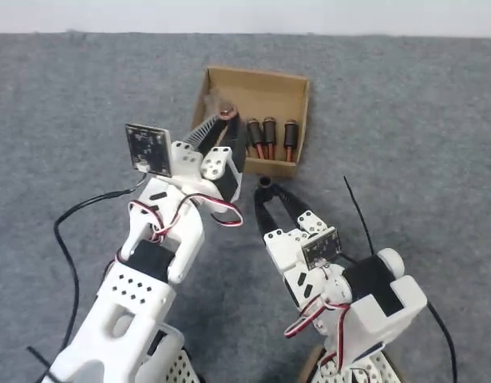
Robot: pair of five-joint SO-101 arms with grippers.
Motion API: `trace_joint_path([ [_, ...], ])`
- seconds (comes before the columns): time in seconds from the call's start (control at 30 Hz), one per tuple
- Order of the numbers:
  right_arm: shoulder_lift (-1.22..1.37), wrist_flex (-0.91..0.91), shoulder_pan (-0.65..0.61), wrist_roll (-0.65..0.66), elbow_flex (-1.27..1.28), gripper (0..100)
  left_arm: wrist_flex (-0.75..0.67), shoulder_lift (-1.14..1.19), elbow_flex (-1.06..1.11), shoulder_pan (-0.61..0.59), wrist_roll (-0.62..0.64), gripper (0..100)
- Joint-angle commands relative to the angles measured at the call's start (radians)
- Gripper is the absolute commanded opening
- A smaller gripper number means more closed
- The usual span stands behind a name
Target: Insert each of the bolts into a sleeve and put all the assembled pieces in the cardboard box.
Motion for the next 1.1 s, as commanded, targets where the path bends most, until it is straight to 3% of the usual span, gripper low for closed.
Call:
trace_joint_path([
  [0.0, -0.010, 0.002, -0.005, 0.011, 0.021, 0.7, -0.038, -0.044, -0.008, -0.002, 0.003, 1],
  [0.3, -0.010, -0.004, -0.005, 0.011, 0.021, 0.7, -0.037, -0.044, 0.028, 0.072, 0.002, 1],
  [0.87, -0.010, -0.005, -0.005, 0.012, 0.021, 0.7, -0.040, -0.035, 0.050, 0.087, -0.002, 1],
  [1.07, -0.010, -0.002, -0.005, 0.012, 0.021, 0.7, -0.040, -0.037, 0.050, 0.153, -0.097, 1],
])
